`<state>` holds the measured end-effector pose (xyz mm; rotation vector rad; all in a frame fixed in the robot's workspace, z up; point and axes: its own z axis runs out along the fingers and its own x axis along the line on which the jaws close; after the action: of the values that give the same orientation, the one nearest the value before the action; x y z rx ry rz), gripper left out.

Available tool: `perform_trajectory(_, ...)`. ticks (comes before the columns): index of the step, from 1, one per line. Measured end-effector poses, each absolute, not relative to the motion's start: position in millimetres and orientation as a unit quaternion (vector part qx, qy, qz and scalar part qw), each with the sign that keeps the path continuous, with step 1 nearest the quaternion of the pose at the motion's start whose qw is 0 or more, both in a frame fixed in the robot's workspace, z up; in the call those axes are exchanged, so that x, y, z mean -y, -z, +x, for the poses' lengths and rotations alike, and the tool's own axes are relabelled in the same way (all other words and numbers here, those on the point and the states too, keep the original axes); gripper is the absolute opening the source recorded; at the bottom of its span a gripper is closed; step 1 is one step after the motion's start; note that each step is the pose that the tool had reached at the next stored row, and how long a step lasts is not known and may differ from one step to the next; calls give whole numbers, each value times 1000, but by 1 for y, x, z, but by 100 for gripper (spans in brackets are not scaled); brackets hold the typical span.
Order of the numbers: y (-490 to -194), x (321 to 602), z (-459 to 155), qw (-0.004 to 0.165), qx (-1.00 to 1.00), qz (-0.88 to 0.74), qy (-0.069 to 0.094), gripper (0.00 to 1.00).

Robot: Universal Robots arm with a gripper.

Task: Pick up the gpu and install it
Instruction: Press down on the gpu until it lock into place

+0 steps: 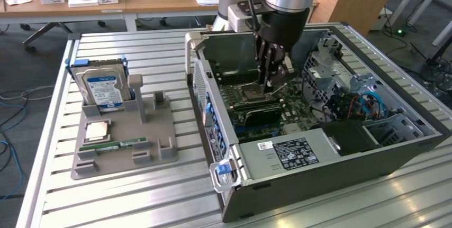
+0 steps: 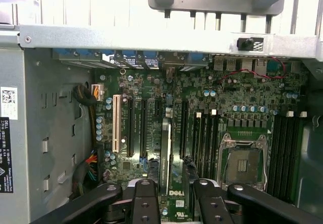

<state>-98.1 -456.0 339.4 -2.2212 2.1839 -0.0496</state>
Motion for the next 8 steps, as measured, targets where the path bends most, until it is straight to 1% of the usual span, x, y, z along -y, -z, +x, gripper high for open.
perform_trajectory(7, -339, 456, -98, 13, -701, -713, 16, 33)
perform_trajectory(8, -339, 456, -98, 13, -701, -713, 16, 32)
